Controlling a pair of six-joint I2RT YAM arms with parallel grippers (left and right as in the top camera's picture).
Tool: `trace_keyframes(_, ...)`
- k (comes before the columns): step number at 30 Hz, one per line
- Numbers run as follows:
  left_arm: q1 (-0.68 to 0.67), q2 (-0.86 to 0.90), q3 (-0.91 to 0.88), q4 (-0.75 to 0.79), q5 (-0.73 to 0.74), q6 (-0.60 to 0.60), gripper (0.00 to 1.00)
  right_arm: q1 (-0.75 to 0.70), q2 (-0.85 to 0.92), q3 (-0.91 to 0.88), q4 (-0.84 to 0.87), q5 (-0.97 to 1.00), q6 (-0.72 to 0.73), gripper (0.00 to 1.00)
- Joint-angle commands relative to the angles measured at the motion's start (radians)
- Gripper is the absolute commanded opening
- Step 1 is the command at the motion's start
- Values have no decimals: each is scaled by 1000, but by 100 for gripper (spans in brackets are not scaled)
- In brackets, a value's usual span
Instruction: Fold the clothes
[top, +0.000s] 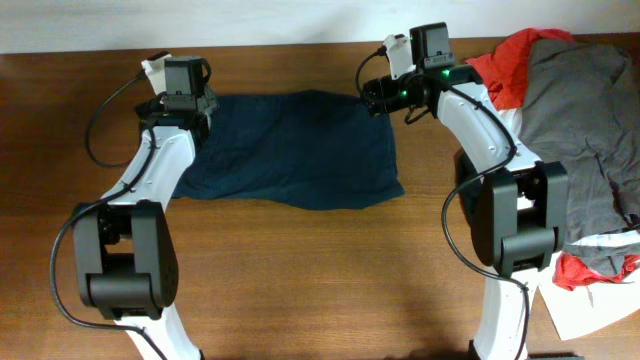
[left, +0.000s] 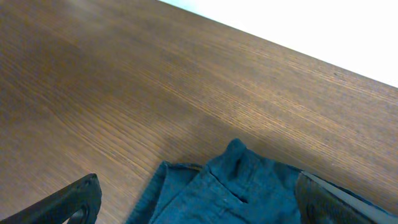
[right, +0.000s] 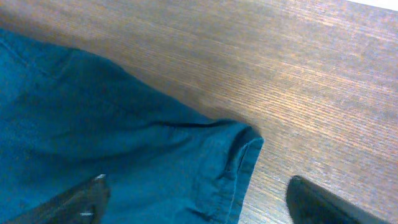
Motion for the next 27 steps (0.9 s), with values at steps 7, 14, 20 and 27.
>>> trace_keyframes(7, 8, -134, 30, -184, 60, 128, 99, -18, -137, 13, -200, 10, 9, 99)
trace_keyframes(14, 8, -170, 29, -452, 289, 137, 99, -18, -148, 10, -483, -3, 8, 99)
trace_keyframes(20, 38, -163, 29, -513, 293, 190, 99, -16, -123, -26, -475, -105, -1, 99)
trace_keyframes(27, 104, -160, 30, -549, 433, 194, 99, 62, -116, -55, -262, -227, -43, 84)
